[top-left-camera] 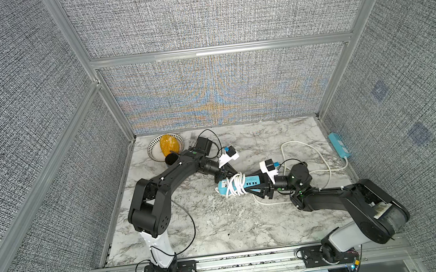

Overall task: Wrap the cord around the power strip
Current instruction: Place the power strip at the center of the board.

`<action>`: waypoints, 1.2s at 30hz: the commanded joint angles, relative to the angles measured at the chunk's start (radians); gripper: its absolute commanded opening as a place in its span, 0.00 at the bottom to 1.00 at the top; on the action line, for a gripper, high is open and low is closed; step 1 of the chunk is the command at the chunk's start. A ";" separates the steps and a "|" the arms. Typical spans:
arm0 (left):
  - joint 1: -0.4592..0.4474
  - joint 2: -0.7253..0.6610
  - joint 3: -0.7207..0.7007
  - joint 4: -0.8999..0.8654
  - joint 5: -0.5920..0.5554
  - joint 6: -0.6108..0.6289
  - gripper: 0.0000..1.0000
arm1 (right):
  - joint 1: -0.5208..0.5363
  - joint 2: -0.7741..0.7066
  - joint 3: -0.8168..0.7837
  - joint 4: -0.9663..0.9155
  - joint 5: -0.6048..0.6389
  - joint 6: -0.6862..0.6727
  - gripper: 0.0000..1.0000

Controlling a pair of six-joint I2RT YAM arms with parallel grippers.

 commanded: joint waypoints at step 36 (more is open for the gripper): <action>0.086 0.146 -0.014 0.126 -0.558 -0.409 1.00 | 0.042 0.641 0.234 0.241 0.196 0.070 0.00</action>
